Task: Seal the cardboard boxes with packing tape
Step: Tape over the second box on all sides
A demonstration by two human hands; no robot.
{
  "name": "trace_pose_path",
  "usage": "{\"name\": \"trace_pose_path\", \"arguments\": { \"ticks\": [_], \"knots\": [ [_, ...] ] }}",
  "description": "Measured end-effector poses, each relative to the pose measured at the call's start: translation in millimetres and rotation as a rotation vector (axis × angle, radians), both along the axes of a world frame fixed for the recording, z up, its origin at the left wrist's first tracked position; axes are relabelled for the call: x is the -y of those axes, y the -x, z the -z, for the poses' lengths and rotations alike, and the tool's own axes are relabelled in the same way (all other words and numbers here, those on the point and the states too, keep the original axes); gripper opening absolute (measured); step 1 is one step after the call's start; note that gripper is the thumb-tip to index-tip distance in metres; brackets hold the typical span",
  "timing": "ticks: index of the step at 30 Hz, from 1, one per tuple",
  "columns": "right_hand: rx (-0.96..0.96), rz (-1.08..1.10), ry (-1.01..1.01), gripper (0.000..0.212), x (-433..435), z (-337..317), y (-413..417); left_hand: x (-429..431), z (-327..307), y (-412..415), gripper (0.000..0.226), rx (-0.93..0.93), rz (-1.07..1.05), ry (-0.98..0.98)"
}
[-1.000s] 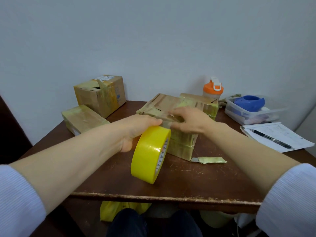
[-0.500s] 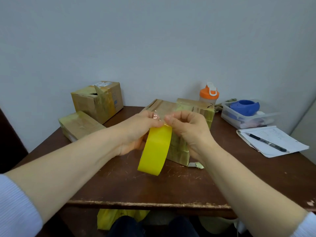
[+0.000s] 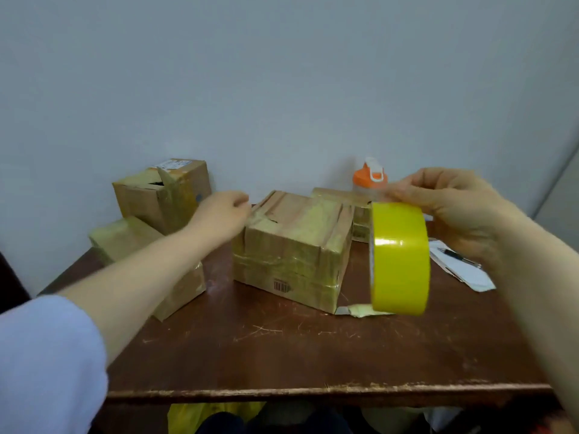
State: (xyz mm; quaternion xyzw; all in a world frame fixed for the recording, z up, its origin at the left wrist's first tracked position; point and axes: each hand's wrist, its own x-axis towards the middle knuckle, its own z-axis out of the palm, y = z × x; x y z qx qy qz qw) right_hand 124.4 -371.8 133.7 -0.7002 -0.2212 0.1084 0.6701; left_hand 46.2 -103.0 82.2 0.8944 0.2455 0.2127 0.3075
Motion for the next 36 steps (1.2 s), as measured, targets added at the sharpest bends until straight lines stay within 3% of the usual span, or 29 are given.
{"name": "trace_pose_path", "arguments": {
  "ticks": [2,5,8,13,15,18,22,28,31,36],
  "knots": [
    [-0.039,-0.038,0.123,0.014,2.8,4.1,-10.3,-2.7,25.2,-9.0,0.052,-0.061,-0.010,-0.022],
    [-0.086,-0.061,0.269,0.019,1.6,17.0,-24.7,-3.4,44.5,-26.8,0.064,-0.065,-0.051,0.127],
    [-0.169,-0.096,0.245,0.010,-2.0,30.4,-36.2,-10.0,51.8,-41.8,0.059,0.049,-0.042,0.318],
    [-0.232,-0.316,0.216,0.009,-11.2,39.4,-39.7,-34.4,51.7,-43.2,0.055,-0.011,0.114,0.339],
    [-0.222,-0.407,0.225,0.007,-18.6,37.6,-35.7,-41.6,48.8,-42.1,0.053,-0.047,0.122,0.190],
    [-0.229,-0.494,0.248,0.009,-29.5,39.2,-30.3,-36.8,47.4,-43.5,0.053,-0.044,0.181,-0.290],
    [-0.224,-0.511,0.325,0.009,-37.1,50.0,-31.2,-23.5,58.6,-45.8,0.086,-0.190,0.308,-0.566],
    [-0.175,-0.522,0.377,0.007,-43.2,49.4,-34.4,-20.6,55.5,-47.8,0.079,-0.226,0.308,-0.677],
    [-0.174,-0.520,0.382,0.008,-44.2,50.4,-33.9,-14.8,55.4,-41.1,0.081,-0.145,0.326,-0.737],
    [-0.147,-0.512,0.384,0.013,-41.4,51.8,-32.5,-3.1,53.2,-38.2,0.062,-0.134,0.334,-0.643]
  ]
}}
